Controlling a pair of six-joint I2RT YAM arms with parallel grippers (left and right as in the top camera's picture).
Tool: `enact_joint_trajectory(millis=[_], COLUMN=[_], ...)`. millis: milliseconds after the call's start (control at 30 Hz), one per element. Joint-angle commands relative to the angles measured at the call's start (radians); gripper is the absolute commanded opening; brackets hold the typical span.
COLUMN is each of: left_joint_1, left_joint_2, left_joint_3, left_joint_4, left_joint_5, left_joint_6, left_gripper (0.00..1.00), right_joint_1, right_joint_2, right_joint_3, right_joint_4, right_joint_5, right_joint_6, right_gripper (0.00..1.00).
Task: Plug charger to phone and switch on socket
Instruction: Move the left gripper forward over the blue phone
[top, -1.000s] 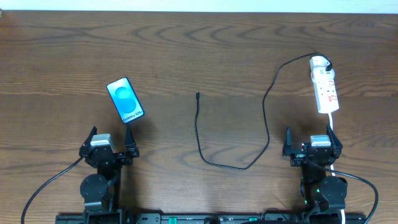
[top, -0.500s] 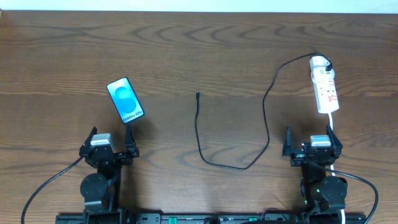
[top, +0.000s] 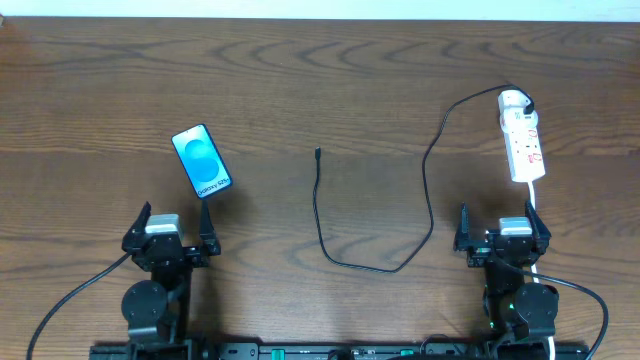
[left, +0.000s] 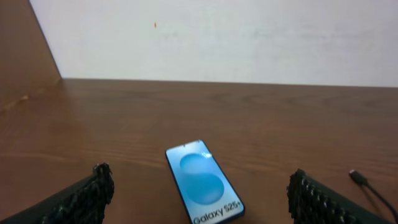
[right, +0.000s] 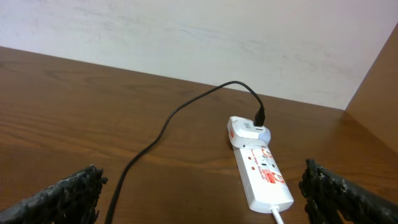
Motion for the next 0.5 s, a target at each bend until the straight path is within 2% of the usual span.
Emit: enact_joint_trajectory(millis=[0,200,467], left_joint_1=[-0.002,-0.002,-0.002], left_joint_2=[0.026,0.097,0.257], left_joint_3=[0.055,0.141,0.327], left_joint_4=[-0.004,-0.055,-0.162], left_joint_5=[-0.005,-0.005,-0.005], left_joint_6=[0.013,-0.048,-0.074], left_gripper=[0.91,0.91,0.91], right_joint_1=[0.003,0.002,0.003], right_joint_2=[-0.006,-0.006,-0.006], right_joint_3=[-0.003,-0.003,-0.003], right_joint_4=[-0.002,-0.002,-0.003], right_joint_5=[-0.005,-0.005,-0.005], right_joint_6=[-0.003,-0.003,-0.003], right_gripper=[0.99,0.99,0.99])
